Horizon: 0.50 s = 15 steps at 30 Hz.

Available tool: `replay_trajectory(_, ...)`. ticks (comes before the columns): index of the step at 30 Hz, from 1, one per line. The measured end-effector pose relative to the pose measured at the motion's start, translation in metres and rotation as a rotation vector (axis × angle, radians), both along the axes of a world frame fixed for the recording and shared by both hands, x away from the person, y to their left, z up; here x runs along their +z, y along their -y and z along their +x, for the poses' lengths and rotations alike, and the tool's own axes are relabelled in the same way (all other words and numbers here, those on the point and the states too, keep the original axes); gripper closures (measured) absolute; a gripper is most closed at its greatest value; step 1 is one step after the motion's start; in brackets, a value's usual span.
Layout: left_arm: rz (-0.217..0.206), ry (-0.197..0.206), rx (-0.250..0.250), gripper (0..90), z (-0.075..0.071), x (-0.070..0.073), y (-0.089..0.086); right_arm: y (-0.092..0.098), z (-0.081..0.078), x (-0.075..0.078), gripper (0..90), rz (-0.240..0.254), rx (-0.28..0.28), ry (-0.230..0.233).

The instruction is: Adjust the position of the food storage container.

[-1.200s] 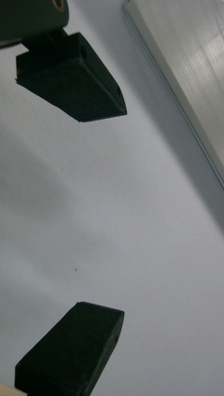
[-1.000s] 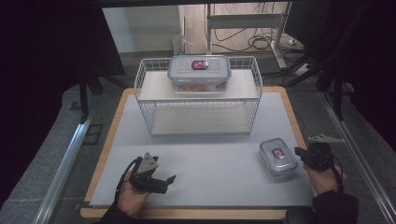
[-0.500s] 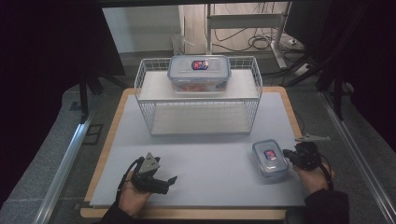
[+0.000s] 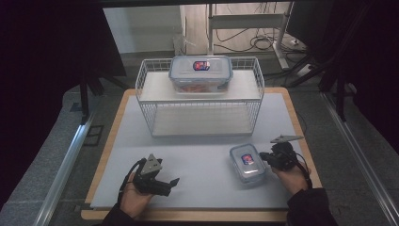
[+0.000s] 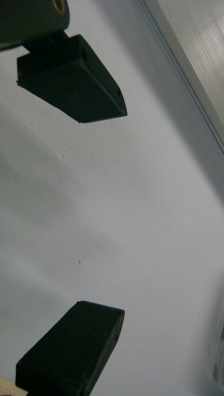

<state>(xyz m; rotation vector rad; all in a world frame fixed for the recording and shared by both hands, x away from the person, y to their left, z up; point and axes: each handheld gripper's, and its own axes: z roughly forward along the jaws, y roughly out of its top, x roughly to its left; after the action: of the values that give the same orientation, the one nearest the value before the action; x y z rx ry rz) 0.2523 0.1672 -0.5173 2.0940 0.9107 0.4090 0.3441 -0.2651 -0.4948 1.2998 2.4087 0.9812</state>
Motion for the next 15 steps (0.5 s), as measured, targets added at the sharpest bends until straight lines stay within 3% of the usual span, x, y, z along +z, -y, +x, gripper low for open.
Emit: replay_trajectory(15,-0.011,-0.011,0.000,5.5,0.001,0.000,0.002,-0.078,0.006,-0.012,89.9,0.000,0.180,-0.007)
